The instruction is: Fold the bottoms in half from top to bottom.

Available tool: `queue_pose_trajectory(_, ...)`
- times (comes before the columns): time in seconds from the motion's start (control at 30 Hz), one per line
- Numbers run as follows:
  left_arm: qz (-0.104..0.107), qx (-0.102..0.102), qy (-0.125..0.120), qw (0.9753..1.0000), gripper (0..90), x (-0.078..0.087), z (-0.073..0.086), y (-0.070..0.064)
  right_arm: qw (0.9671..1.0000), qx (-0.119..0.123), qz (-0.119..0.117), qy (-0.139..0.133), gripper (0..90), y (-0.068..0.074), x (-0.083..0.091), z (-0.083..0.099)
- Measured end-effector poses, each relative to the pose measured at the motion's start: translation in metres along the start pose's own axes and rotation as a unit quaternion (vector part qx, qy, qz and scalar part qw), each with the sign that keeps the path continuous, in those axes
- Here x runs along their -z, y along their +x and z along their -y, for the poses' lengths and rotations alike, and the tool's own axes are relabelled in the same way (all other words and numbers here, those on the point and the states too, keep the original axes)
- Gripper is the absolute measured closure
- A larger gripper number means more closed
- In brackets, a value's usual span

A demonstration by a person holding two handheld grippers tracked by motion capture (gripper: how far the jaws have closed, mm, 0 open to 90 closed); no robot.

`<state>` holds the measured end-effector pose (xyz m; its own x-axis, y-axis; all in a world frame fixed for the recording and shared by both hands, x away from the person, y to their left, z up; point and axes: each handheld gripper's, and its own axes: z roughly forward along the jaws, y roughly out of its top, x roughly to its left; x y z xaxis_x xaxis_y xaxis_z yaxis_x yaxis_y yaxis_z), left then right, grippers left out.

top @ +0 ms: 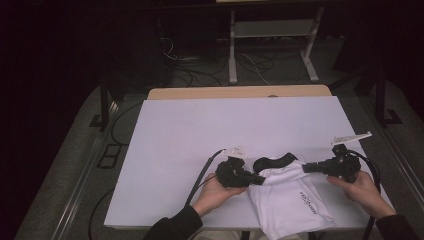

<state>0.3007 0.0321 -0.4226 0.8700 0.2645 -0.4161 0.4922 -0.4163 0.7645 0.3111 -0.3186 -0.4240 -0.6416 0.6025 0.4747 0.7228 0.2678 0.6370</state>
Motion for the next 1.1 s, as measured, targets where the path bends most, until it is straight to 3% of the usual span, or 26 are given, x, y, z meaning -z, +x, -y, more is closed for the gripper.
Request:
queue_pose_trajectory(0.23,-0.001,-0.011,0.011,0.9999,87.4,-0.002,0.003,-0.003,0.9999,-0.007,-0.007,0.01,86.7,0.003,0.001,0.006)
queue_pose_trajectory(0.5,-0.005,-0.03,0.023,0.9993,87.3,-0.006,0.005,-0.006,0.9996,-0.014,-0.019,0.018,65.4,0.005,0.005,0.009)
queue_pose_trajectory(0.73,-0.008,-0.046,0.035,0.9983,87.2,-0.007,0.007,-0.008,0.9997,-0.003,-0.02,0.01,43.8,0.008,0.007,0.001)
queue_pose_trajectory(0.97,-0.01,-0.063,0.04,0.9971,87.2,-0.007,0.009,-0.009,0.9997,0.004,-0.023,0.0,33.2,0.008,0.007,-0.014)
queue_pose_trajectory(1.1,-0.012,-0.07,0.042,0.9966,87.3,-0.008,0.009,-0.01,0.9996,-0.002,-0.028,0.008,30.9,0.003,0.002,-0.021)
